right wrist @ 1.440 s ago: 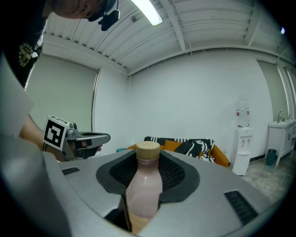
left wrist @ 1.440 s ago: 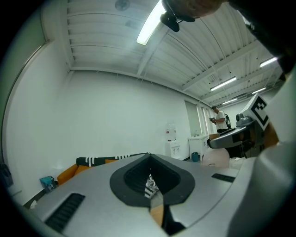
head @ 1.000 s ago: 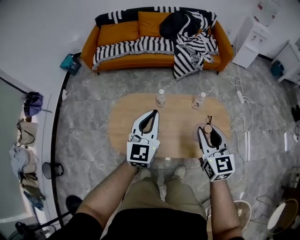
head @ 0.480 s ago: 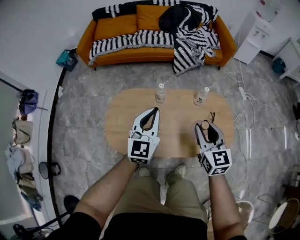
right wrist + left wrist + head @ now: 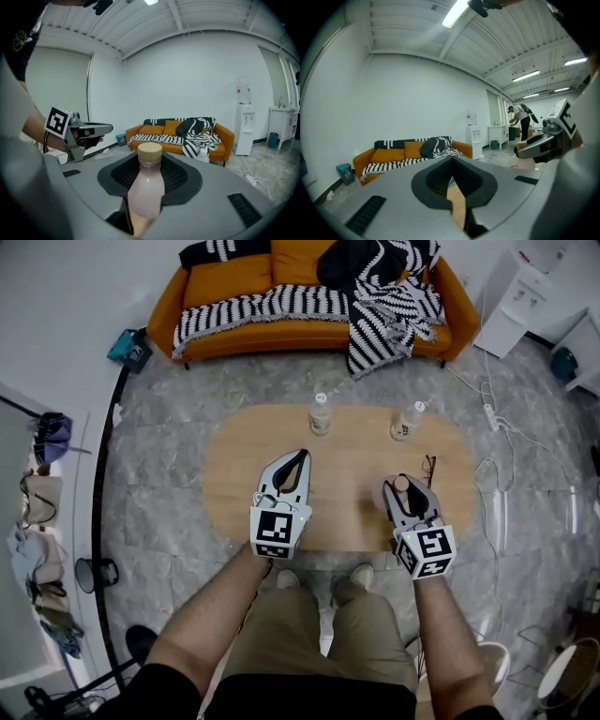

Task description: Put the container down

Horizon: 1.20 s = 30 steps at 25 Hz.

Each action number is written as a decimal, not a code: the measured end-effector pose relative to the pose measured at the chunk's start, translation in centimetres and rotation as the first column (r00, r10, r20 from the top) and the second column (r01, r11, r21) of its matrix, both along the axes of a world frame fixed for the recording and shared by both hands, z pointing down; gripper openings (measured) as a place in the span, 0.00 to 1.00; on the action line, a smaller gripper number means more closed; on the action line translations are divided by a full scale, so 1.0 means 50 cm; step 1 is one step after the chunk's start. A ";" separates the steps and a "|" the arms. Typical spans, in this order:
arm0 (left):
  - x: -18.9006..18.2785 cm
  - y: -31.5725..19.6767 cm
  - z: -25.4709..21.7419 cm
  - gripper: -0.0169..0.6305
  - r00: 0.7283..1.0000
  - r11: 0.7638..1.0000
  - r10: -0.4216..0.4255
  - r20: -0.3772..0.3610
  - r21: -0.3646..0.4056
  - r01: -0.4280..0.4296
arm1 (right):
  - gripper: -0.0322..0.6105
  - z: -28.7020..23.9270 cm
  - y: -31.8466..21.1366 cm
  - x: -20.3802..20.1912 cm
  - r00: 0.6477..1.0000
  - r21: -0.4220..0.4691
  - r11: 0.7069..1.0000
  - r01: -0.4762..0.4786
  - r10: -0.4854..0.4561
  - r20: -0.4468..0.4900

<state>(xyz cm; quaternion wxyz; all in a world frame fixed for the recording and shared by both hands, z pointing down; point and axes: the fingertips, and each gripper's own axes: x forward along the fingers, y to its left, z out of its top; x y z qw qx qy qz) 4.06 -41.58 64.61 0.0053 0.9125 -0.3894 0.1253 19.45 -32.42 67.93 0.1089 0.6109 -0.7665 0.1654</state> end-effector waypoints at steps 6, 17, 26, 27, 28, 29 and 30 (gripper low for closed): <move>0.001 -0.022 0.063 0.05 1.000 0.999 -0.027 0.016 -0.030 0.027 | 0.29 0.067 -0.026 0.010 1.000 -0.026 1.000 0.003 -0.003 0.001; -0.016 -0.041 0.148 0.05 0.997 0.996 -0.075 0.024 -0.043 0.076 | 0.29 0.218 -0.058 0.023 1.000 -0.097 0.995 0.001 -0.002 -0.010; -0.016 -0.050 0.168 0.05 0.996 0.996 -0.085 0.027 -0.039 0.086 | 0.29 0.353 -0.056 0.014 0.999 -0.220 0.975 0.024 -0.033 -0.037; -0.015 -0.053 0.169 0.05 0.996 0.996 -0.085 0.027 -0.037 0.086 | 0.29 0.367 -0.057 0.013 0.999 -0.232 0.972 0.025 -0.035 -0.040; -0.012 -0.055 0.169 0.05 0.996 0.996 -0.085 0.026 -0.035 0.086 | 0.29 0.380 -0.056 0.013 0.998 -0.242 0.970 0.025 -0.037 -0.043; -0.009 -0.056 0.170 0.05 0.996 0.996 -0.083 0.024 -0.034 0.084 | 0.29 0.391 -0.056 0.013 0.998 -0.249 0.968 0.025 -0.037 -0.046; -0.005 -0.057 0.171 0.05 0.997 0.996 -0.080 0.023 -0.032 0.081 | 0.29 0.400 -0.055 0.015 0.998 -0.255 0.967 0.024 -0.037 -0.048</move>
